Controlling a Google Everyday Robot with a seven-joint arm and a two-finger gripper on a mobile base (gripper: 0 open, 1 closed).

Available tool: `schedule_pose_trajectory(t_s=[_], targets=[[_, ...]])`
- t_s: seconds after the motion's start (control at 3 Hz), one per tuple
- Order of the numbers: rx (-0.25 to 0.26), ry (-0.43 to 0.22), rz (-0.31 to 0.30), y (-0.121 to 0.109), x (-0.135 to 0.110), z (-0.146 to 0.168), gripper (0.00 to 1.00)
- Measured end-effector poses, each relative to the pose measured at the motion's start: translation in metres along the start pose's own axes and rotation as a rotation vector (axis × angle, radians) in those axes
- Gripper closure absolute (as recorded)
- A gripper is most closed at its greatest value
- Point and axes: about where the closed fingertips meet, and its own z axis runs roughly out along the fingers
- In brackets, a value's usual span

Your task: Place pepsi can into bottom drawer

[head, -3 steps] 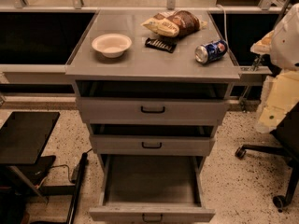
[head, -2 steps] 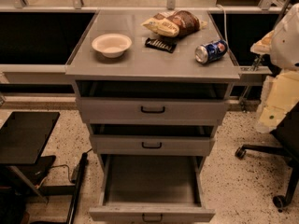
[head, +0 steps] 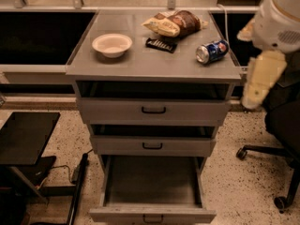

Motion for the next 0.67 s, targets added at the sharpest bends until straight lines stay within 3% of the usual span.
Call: schedule_pose_trajectory(t_s=[0.33,0.67], targets=[[-0.053,0.002,-0.084,-0.064,-0.028,0.046,0.0],[-0.108,-0.02,-0.151,-0.113,-0.054,0.099,0.0]])
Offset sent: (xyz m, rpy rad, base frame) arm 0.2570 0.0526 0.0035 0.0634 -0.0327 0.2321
